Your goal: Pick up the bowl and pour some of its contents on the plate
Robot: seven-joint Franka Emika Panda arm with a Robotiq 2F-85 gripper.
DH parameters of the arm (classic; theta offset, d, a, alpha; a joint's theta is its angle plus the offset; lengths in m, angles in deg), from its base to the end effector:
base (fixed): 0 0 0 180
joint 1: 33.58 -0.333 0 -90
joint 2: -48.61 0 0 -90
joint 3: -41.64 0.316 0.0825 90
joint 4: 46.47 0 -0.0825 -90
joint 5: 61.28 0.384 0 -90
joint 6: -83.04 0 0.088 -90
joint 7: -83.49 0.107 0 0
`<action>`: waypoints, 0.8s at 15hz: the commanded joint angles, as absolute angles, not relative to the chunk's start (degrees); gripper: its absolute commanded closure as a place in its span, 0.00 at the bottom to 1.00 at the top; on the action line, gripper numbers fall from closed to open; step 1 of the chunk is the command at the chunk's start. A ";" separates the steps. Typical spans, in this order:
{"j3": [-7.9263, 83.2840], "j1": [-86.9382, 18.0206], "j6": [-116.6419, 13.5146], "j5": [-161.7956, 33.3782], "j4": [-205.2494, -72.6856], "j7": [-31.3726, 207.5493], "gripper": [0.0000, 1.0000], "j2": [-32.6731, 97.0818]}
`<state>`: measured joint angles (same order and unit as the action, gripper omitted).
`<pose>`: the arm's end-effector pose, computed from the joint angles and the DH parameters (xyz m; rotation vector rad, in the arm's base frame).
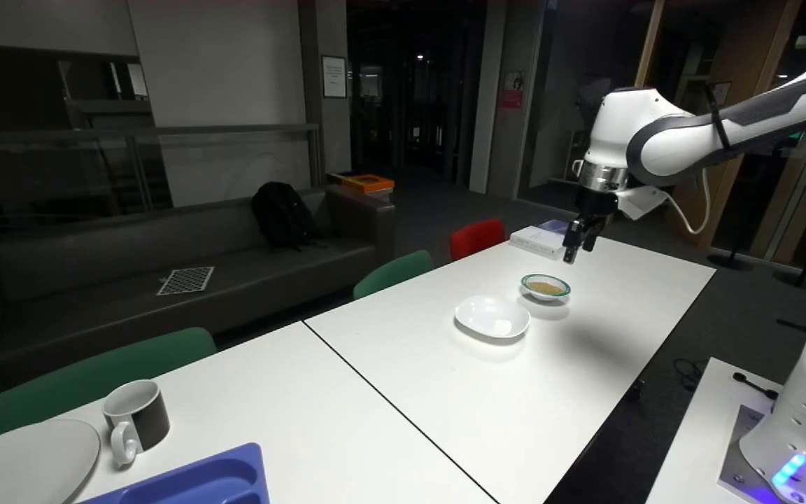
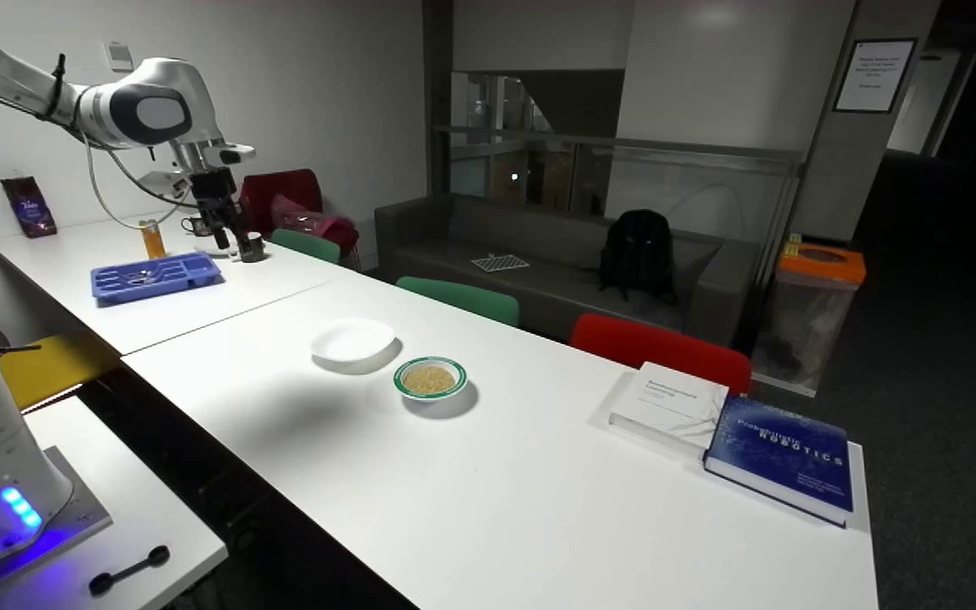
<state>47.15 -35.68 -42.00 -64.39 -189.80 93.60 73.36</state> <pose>0.4155 0.0544 0.4461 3.0669 -0.0329 0.1875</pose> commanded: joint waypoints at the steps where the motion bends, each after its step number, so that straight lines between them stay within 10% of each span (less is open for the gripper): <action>1: 40.13 -34.28 -50.94 -59.54 -195.50 86.83 0.00 73.21; 12: 31.49 -28.08 -56.96 -60.61 -198.55 77.20 0.00 66.90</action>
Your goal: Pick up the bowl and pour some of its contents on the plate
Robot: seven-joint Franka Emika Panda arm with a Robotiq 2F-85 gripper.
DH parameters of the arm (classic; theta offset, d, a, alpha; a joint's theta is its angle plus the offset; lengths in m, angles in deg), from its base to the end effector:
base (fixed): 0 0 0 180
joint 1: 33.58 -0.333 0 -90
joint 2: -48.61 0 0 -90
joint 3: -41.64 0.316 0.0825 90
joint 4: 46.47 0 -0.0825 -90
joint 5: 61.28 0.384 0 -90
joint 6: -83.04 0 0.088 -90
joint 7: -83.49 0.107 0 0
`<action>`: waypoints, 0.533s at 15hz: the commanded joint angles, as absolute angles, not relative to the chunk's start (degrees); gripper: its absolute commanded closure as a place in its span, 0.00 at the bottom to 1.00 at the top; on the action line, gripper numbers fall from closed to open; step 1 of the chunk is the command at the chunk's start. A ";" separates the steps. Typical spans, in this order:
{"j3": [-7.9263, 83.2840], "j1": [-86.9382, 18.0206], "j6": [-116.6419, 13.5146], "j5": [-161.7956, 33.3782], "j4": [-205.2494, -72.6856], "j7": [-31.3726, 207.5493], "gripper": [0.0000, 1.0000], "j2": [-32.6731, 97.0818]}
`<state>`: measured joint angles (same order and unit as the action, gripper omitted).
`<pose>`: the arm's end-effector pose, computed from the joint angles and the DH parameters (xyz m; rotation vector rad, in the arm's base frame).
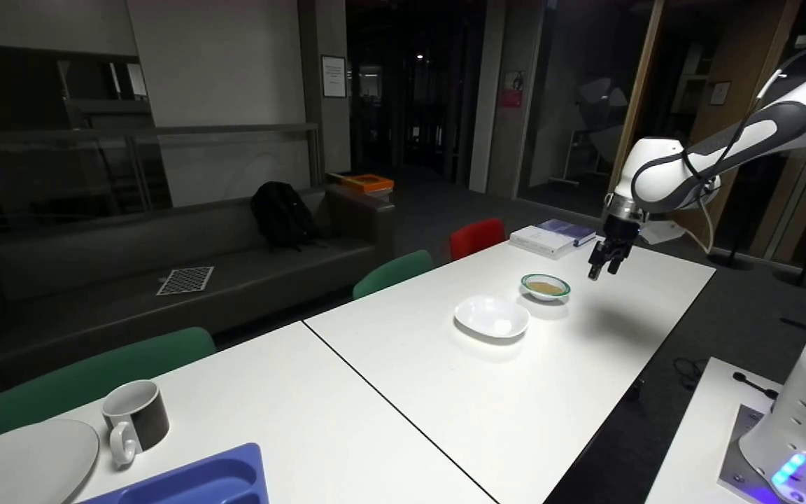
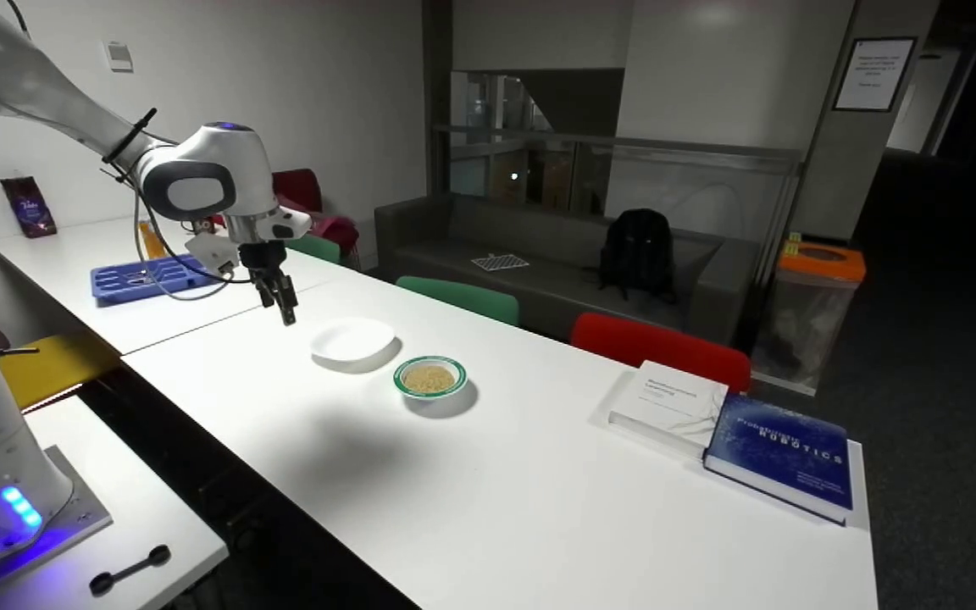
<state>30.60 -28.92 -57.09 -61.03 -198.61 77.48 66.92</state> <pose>0.3979 -0.1090 0.3535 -3.0830 0.2564 -0.1767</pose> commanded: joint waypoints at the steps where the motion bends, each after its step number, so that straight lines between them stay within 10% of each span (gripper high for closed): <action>1: 31.43 -28.07 -56.96 -60.61 -198.55 77.15 0.00 66.90; 8: 27.31 -27.73 -57.46 -54.57 -194.13 74.58 0.00 62.24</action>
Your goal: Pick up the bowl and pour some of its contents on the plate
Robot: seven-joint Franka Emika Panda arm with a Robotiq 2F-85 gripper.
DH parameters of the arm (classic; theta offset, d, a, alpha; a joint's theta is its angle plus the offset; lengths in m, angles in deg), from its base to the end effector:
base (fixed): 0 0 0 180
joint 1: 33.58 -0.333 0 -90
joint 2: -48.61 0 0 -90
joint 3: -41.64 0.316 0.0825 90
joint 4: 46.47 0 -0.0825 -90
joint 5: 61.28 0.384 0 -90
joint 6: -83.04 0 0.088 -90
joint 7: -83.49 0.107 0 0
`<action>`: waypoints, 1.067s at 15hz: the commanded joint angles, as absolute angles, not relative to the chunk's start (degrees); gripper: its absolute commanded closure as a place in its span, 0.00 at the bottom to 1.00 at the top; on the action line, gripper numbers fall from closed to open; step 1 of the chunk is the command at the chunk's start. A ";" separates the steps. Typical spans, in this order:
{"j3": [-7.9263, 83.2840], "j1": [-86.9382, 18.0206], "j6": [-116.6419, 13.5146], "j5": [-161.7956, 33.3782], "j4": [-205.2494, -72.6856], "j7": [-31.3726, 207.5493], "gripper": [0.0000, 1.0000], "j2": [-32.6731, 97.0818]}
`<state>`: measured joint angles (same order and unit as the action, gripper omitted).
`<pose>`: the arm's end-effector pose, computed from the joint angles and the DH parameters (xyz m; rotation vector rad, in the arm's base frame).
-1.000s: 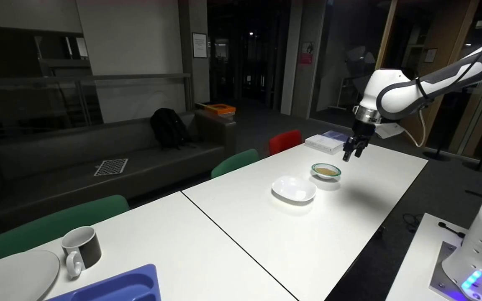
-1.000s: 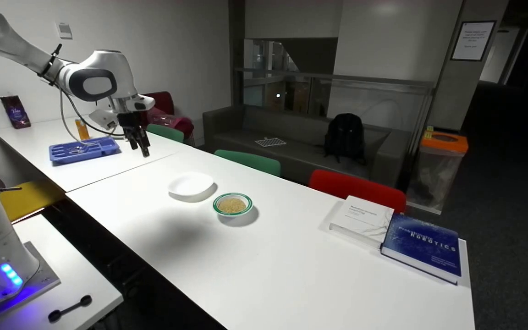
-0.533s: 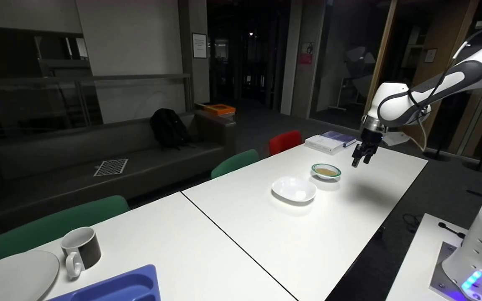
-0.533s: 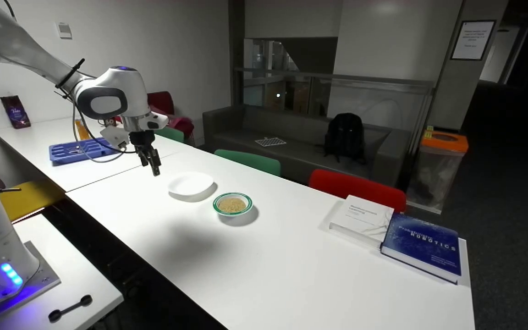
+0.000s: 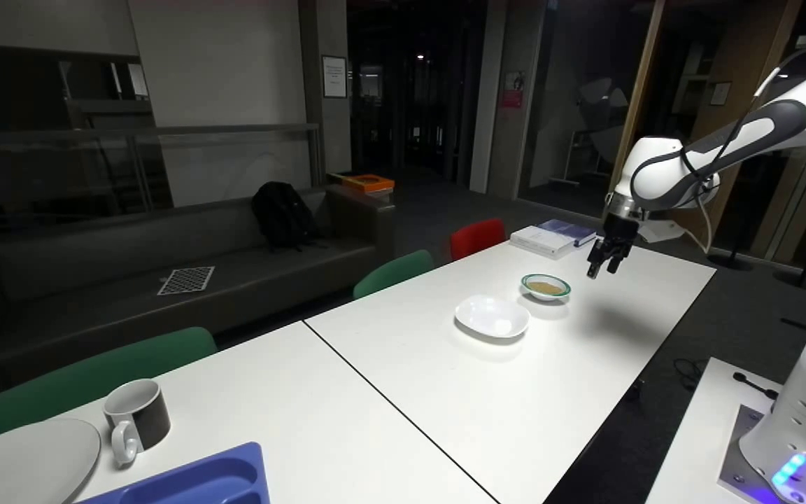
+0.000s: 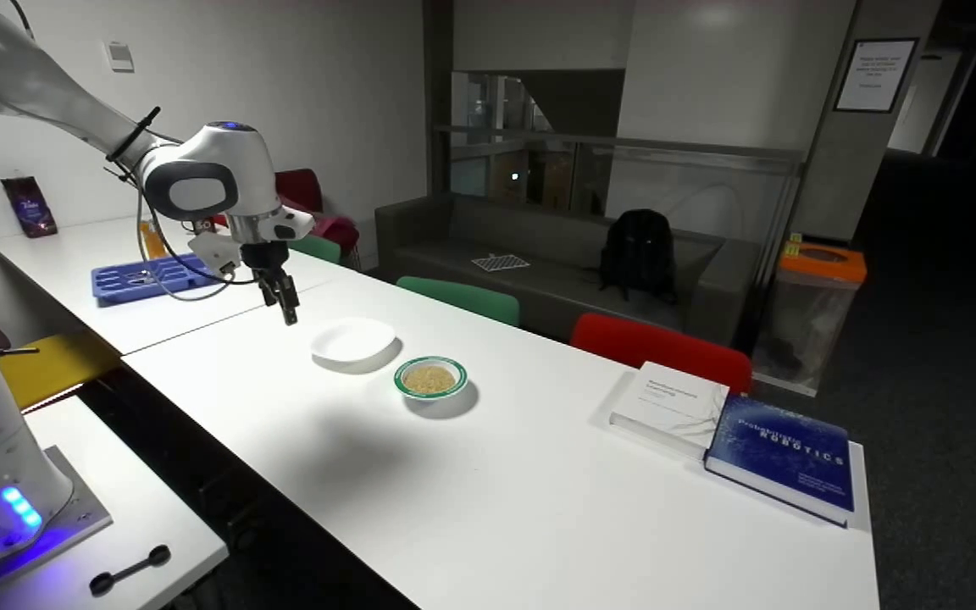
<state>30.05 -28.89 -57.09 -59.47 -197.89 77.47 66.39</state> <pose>0.4006 -0.1143 0.3549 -3.0600 0.3010 -0.1852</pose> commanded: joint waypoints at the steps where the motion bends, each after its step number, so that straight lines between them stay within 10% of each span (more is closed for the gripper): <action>1: 25.61 -27.34 -57.21 -52.17 -192.78 73.66 0.00 60.67; 16: 23.91 -12.91 -47.76 -22.36 -166.47 32.55 0.00 33.76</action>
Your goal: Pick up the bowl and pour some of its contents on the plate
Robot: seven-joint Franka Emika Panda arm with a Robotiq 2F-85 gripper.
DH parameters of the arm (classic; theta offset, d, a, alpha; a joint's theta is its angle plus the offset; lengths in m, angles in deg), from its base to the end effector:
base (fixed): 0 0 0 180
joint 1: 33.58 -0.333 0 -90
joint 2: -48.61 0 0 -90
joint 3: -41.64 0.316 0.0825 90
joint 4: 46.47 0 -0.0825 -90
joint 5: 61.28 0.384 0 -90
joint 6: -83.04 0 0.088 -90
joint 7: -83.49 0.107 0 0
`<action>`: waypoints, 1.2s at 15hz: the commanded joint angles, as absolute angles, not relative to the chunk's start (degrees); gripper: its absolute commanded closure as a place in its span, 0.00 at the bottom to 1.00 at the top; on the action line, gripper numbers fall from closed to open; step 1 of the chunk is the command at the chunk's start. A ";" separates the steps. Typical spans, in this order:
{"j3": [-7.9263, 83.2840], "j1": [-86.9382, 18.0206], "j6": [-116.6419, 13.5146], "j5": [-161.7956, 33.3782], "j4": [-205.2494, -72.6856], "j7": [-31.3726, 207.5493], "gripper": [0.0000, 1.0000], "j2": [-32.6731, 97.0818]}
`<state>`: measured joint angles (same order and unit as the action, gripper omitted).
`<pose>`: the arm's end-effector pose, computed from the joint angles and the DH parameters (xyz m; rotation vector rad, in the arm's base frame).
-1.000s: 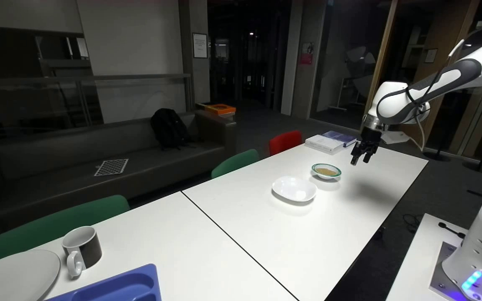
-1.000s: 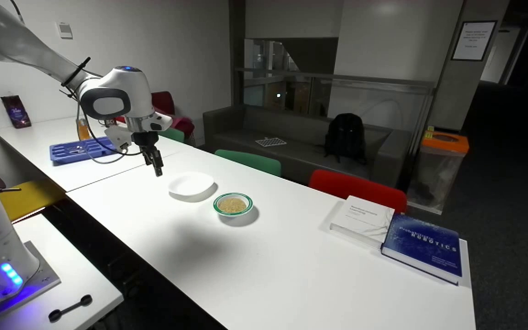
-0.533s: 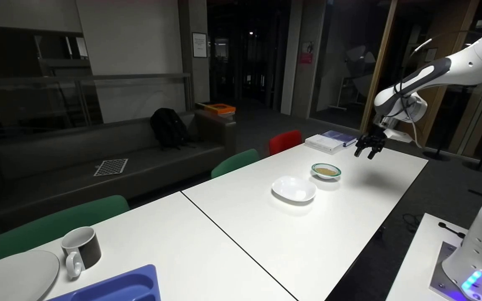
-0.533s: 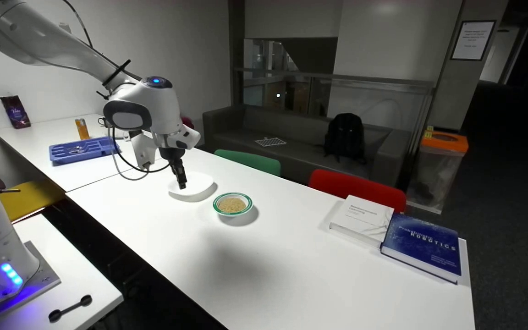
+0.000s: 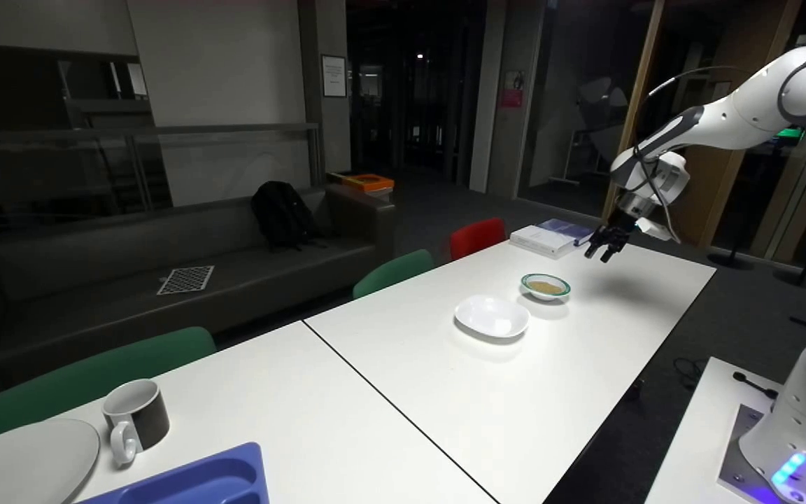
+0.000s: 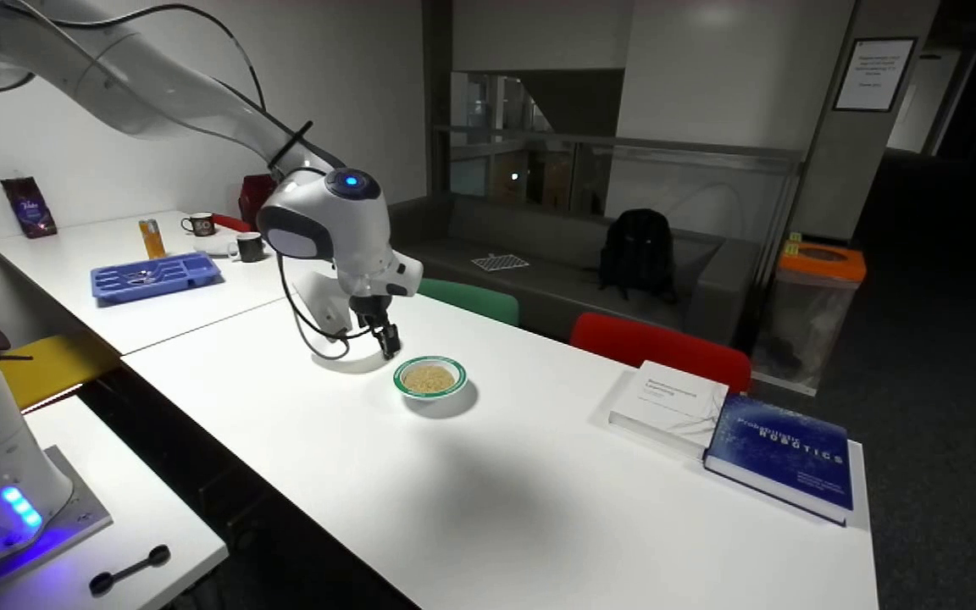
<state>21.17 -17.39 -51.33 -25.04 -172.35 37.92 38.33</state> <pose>0.4473 -0.3203 0.3073 -2.7976 0.4100 -0.3535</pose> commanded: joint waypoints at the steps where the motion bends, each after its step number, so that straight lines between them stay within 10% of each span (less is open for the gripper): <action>1: 24.52 -11.77 -47.05 -22.00 -165.46 31.39 0.00 32.77; 18: 25.98 -10.61 -48.38 -24.14 -165.72 33.26 0.00 32.10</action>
